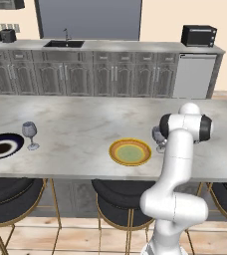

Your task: Retrieve the wine glasses from the counter and place one next to each plate.

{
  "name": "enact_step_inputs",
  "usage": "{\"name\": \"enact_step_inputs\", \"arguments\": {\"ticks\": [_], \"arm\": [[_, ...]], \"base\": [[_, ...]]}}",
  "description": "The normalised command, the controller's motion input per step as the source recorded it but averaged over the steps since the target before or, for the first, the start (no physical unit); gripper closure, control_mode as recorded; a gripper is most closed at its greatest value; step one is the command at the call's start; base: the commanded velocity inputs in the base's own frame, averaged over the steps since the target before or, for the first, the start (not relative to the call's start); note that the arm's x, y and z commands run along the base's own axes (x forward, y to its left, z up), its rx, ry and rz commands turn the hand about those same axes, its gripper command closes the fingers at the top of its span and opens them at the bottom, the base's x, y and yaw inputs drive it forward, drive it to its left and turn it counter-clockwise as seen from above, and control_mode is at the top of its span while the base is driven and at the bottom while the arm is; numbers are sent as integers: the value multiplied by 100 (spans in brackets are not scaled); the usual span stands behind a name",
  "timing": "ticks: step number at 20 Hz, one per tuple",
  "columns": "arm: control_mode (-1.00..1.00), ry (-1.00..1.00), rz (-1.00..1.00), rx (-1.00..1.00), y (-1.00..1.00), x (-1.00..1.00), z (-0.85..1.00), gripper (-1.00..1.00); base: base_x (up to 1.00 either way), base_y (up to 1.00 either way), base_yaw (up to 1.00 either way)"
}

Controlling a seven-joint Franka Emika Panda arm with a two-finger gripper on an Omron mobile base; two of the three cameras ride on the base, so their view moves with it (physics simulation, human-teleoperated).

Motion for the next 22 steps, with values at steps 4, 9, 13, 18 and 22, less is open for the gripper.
{"name": "enact_step_inputs", "arguments": {"ticks": [4, 9, 13, 18, 22], "arm": [[-100, -5, 1, -5, 3, 0, -22, 100], [-100, -13, 1, -7, 0, 0, -25, 100], [-100, -12, 0, -8, -23, 0, -28, 100], [-100, -3, 0, -8, -27, 16, -29, 100], [-100, 0, 0, -6, -23, 26, -27, -100]], "base": [[0, 0, 0], [0, 0, 0], [0, 0, 0], [0, 0, 0], [0, 0, 0]]}}
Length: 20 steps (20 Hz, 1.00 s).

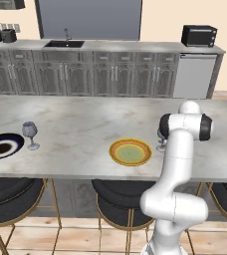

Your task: Retrieve the wine glasses from the counter and place one next to each plate.

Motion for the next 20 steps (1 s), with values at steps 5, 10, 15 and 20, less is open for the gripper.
{"name": "enact_step_inputs", "arguments": {"ticks": [5, 10, 15, 20], "arm": [[-100, 0, -2, -5, -3, 11, -12, -100], [-100, 0, -9, 0, -28, -13, 0, -100], [-100, 0, -19, 0, -25, -5, 0, -100], [-100, 0, -25, 0, -41, -28, 22, -100]], "base": [[0, 0, 0], [0, 0, 0], [0, 0, 0], [0, 0, 0]]}}
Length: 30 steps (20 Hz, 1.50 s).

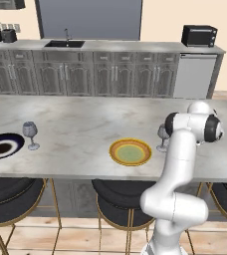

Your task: Retrieve the wine glasses from the counter and place one next to each plate.

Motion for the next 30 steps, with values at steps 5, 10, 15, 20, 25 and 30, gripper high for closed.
{"name": "enact_step_inputs", "arguments": {"ticks": [5, 10, 15, 20, 25, 30], "arm": [[-100, -12, -23, 0, -11, -82, 82, -100], [-100, -18, -19, 0, 1, -87, 100, -100], [-100, -10, -10, 0, 19, -67, 100, -100], [-100, -6, -5, 0, 18, -53, 100, -100], [-100, -11, -1, 0, 44, -81, 100, -100], [-100, -35, 0, 0, 68, -100, 86, -100]], "base": [[0, 0, 0], [0, 0, 0], [0, 0, 0], [0, 0, 0], [0, 0, 0], [0, 0, 0]]}}
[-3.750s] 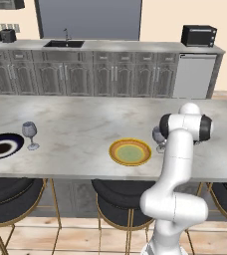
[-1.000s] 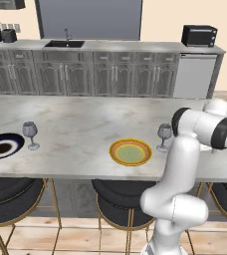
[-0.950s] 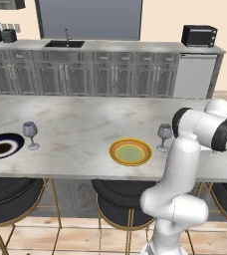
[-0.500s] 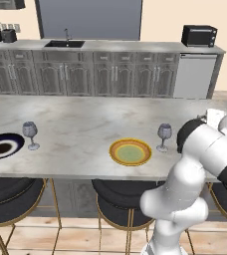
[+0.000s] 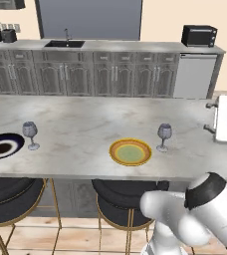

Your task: Retrieve the wine glasses from the counter and place one next to each plate.

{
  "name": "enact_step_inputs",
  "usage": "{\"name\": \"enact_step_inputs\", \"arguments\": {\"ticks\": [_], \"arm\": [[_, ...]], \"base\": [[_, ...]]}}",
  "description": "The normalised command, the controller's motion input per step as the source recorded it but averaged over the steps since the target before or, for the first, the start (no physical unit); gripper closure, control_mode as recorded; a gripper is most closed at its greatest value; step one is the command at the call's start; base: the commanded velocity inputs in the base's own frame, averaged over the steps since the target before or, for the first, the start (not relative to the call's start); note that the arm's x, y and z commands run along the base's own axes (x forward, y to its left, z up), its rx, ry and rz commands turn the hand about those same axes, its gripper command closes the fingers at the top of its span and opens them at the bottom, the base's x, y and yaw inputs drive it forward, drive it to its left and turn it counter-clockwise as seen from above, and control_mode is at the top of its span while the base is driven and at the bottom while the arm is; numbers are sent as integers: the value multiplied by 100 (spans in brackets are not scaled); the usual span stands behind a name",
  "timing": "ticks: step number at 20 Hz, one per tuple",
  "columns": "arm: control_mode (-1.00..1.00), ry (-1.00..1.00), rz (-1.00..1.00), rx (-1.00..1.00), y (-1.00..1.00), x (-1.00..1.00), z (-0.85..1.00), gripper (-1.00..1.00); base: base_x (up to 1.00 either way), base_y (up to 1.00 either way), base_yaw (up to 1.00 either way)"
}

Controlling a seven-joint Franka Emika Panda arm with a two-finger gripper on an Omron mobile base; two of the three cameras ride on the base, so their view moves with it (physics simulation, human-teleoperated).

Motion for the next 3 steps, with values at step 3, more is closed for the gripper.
{"name": "enact_step_inputs", "arguments": {"ticks": [3], "arm": [[-100, -52, 0, 0, 71, -100, 66, -100]], "base": [[0, 0, 0]]}}
